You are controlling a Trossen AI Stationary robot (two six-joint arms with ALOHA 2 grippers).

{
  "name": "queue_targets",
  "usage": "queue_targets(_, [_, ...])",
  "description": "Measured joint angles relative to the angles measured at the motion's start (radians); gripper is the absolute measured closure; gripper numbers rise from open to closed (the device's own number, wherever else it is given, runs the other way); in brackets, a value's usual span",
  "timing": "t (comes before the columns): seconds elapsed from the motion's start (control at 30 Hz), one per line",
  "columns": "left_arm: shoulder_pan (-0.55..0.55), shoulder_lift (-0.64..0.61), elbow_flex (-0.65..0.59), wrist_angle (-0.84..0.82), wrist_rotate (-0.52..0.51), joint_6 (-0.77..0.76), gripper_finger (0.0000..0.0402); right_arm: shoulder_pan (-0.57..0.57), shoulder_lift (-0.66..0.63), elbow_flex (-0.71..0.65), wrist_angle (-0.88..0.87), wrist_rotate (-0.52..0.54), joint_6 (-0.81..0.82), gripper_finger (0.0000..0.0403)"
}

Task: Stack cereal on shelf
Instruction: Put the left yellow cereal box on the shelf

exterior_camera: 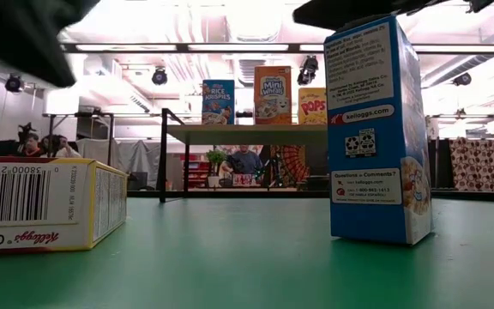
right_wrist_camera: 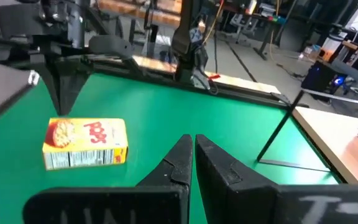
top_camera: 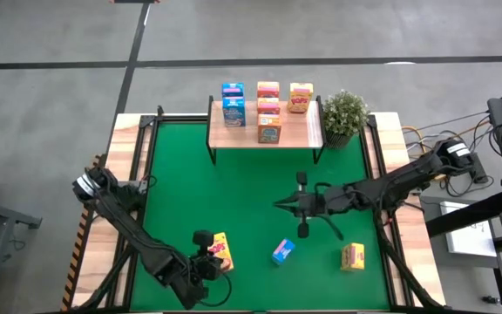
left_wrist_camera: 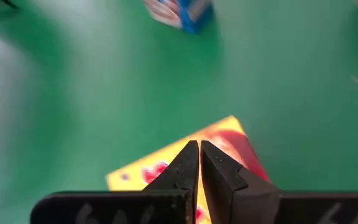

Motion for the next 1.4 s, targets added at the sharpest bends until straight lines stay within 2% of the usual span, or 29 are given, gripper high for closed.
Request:
queue_targets(0.2, [0.011,0.006,-0.111,0.095,0.012,-0.035,0.0401,0.000,0.081,0.066,-0.025,0.000,-0.020,0.0394])
queue_targets(0.57, [0.114,0.006,-0.210,0.122,-0.034,-0.014,0.0402,0.000,0.078,0.069,-0.032,0.000,-0.011,0.0394])
queue_targets(0.8, [0.172,-0.018,-0.212,0.052,-0.039,0.114,0.0401,0.000,0.076,0.069,-0.032,0.000,-0.006,0.0394])
queue_targets(0.93, [0.183,-0.076,-0.214,-0.020,-0.050,0.104,0.0401,0.000,0.076,0.069,-0.033,0.000,-0.002,0.0394])
queue_targets(1.0, [0.176,-0.119,-0.213,-0.008,-0.011,0.083,0.0401,0.000,0.076,0.068,-0.033,0.000,-0.002,0.0394])
queue_targets(1.13, [0.155,-0.193,-0.213,0.028,0.188,-0.004,0.0401,0.000,0.076,0.068,-0.033,0.000,-0.007,0.0394])
queue_targets(1.2, [0.137,-0.208,-0.213,0.048,0.248,-0.062,0.0401,0.000,0.076,0.068,-0.033,0.000,-0.008,0.0394])
queue_targets(1.3, [0.103,-0.196,-0.213,0.071,0.261,-0.090,0.0401,0.000,0.076,0.068,-0.034,0.000,-0.012,0.0394])
queue_targets(1.4, [0.080,-0.158,-0.213,0.083,0.168,-0.085,0.0401,0.000,0.076,0.068,-0.034,0.000,-0.024,0.0394])
